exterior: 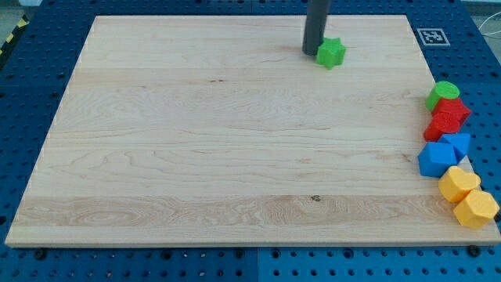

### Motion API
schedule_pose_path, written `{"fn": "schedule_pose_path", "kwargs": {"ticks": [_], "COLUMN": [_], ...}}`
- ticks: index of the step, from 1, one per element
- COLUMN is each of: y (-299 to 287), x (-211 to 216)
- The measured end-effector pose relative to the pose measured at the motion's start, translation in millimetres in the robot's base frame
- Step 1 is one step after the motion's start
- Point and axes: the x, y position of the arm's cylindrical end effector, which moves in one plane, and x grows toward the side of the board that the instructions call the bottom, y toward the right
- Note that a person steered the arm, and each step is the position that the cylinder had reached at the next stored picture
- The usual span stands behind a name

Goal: Push the green star to the green circle

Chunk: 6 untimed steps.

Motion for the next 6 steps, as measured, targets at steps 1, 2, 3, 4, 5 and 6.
{"fn": "schedule_pose_path", "kwargs": {"ticks": [1, 2, 3, 4, 5, 6], "y": [32, 58, 71, 79, 89, 81], "x": [13, 22, 31, 41, 48, 48]}}
